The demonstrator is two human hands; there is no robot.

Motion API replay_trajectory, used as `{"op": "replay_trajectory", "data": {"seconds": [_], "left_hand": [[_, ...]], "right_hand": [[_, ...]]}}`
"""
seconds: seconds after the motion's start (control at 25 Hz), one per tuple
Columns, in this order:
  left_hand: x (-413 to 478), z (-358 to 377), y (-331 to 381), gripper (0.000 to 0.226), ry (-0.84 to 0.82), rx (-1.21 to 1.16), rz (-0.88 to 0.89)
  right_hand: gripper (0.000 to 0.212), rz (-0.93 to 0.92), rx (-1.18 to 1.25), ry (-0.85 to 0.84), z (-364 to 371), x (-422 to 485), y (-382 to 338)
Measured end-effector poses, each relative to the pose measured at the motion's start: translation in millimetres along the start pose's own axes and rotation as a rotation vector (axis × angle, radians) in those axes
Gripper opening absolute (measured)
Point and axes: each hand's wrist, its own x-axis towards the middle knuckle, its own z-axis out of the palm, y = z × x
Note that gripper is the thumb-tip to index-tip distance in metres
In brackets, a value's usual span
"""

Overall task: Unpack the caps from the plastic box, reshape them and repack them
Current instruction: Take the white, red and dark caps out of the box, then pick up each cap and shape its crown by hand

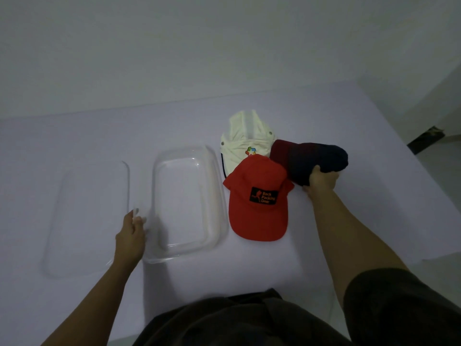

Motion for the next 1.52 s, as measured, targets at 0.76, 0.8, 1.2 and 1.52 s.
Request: {"op": "replay_trajectory", "data": {"seconds": [0.76, 0.8, 1.2, 1.52], "left_hand": [[-10.1, -6.3, 17.6, 0.047, -0.010, 0.026, -0.019], [-11.6, -5.6, 19.9, 0.046, -0.010, 0.035, -0.016], [-23.6, -27.0, 21.5, 0.044, 0.086, 0.095, -0.012], [-17.1, -43.2, 21.9, 0.041, 0.093, 0.139, 0.020]], "right_hand": [[0.054, -0.928, -0.530, -0.499, 58.3, -193.3, 72.9], [0.060, -0.855, -0.611, -0.551, 59.9, -198.4, 86.0], [0.063, -0.691, -0.896, -0.807, 80.0, -227.9, 106.3], [0.057, -0.668, -0.847, -0.840, 86.3, -239.4, 109.6]]}}
